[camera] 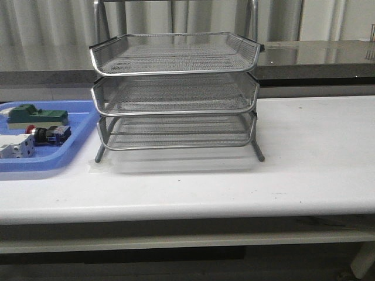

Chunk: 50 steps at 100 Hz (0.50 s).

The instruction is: Place button on rack with both arms

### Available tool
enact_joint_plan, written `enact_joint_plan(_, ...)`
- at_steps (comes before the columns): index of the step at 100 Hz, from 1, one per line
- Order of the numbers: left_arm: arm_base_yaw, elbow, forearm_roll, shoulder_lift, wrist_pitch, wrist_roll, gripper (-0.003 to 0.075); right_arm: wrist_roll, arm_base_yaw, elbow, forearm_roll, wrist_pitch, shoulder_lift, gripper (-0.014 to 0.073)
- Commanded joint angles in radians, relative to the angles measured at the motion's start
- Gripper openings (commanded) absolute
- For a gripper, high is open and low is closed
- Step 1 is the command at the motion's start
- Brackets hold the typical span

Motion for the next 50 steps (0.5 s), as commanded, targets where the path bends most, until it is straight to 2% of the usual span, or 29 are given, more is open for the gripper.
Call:
enact_joint_plan(1, 0.003, 0.045, -0.009, -0.034, -0.081, -0.001, 0.0004, -0.006, -0.006, -0.017, -0.006, -0.088, -0.020, -0.0067)
enact_joint_plan(50, 0.003, 0.045, -0.009, -0.034, -0.081, -0.001, 0.0004, 0.001, -0.006, -0.029, 0.017, -0.140, -0.020, -0.0067)
